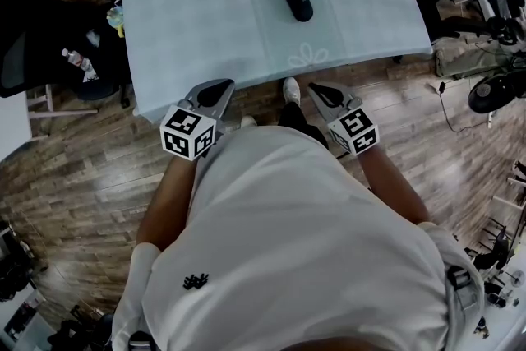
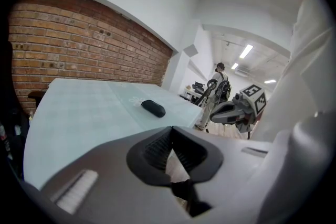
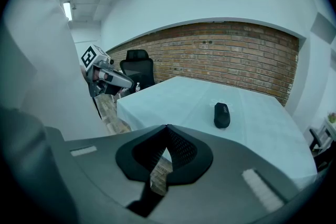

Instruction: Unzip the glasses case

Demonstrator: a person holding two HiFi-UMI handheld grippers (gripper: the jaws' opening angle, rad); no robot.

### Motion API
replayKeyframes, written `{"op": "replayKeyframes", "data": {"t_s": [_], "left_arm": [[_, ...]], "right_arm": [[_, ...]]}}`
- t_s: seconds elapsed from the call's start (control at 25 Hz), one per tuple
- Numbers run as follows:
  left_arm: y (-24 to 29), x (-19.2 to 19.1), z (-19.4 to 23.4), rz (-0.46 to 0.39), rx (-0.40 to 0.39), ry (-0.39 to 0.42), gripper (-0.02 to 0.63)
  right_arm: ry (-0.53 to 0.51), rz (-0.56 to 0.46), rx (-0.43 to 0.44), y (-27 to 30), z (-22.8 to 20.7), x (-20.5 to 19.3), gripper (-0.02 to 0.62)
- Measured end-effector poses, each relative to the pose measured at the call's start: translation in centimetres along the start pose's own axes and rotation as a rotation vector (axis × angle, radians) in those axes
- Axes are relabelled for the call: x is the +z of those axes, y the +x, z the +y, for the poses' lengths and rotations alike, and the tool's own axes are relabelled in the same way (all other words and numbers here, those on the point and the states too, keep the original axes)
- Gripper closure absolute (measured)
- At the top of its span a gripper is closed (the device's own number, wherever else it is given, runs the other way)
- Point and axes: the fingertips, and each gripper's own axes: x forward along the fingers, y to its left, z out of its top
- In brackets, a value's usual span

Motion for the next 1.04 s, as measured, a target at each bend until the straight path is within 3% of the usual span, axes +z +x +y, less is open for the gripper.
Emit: {"op": "replayKeyframes", "data": {"t_s": [1.04], "left_arm": [[0.6,-0.1,0.6,0.009,0.008,-0.012,0.554]], "right_arm": [[-0.014,0.010,0.001,0.1,-1.0,0.0,0.595]]}}
